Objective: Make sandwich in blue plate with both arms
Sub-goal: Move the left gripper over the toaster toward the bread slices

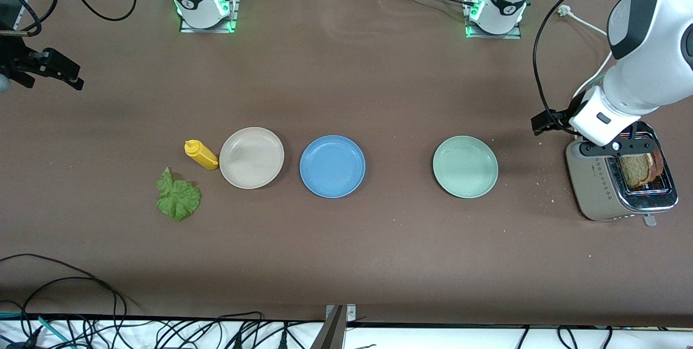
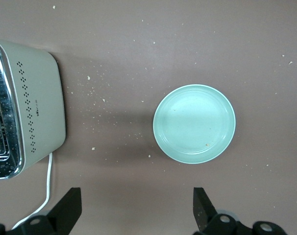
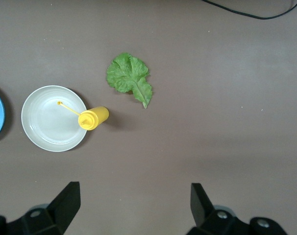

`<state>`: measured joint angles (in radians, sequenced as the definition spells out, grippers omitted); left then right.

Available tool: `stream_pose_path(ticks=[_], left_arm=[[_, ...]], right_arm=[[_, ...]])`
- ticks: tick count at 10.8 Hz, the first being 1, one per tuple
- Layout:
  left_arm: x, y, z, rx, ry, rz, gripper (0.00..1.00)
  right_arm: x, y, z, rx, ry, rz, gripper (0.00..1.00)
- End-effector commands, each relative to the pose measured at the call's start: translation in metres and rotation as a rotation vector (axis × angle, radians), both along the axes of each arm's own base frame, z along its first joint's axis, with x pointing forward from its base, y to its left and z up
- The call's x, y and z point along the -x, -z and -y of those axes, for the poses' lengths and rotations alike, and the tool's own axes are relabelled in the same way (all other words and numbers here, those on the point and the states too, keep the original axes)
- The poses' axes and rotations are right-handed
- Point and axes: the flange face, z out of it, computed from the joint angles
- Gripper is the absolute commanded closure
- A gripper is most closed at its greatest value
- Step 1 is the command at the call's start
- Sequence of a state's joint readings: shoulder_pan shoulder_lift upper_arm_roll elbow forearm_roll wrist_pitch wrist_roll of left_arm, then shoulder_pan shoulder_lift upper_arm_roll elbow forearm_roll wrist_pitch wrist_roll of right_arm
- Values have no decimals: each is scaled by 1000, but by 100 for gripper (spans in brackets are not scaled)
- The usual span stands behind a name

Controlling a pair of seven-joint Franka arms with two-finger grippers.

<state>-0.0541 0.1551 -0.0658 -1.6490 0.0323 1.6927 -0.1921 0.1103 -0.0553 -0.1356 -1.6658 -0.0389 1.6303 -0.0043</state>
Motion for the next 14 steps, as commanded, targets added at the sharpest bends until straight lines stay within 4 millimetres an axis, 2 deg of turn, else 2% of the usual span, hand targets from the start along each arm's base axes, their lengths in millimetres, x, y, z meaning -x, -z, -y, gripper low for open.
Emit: stream_pose_path(ticks=[1, 6, 8, 9, 11, 13, 14], left_arm=[[8, -5, 0, 68, -22, -10, 0], [6, -11, -6, 76, -3, 2, 0], [7, -12, -15, 0, 24, -8, 0], [6, -19, -14, -6, 25, 8, 0], [4, -15, -17, -11, 17, 2, 0], [3, -15, -22, -13, 7, 2, 0], [3, -14, -24, -13, 5, 1, 0]], right_arm=[[-3, -4, 1, 13, 15, -4, 0], [-5, -1, -1, 22, 10, -9, 0], [-6, 0, 2, 24, 14, -7, 0], [-6, -1, 2, 24, 16, -6, 0], [-7, -1, 2, 30, 14, -4, 0], [-10, 3, 1, 31, 15, -10, 0], [-14, 11, 0, 33, 14, -25, 0]])
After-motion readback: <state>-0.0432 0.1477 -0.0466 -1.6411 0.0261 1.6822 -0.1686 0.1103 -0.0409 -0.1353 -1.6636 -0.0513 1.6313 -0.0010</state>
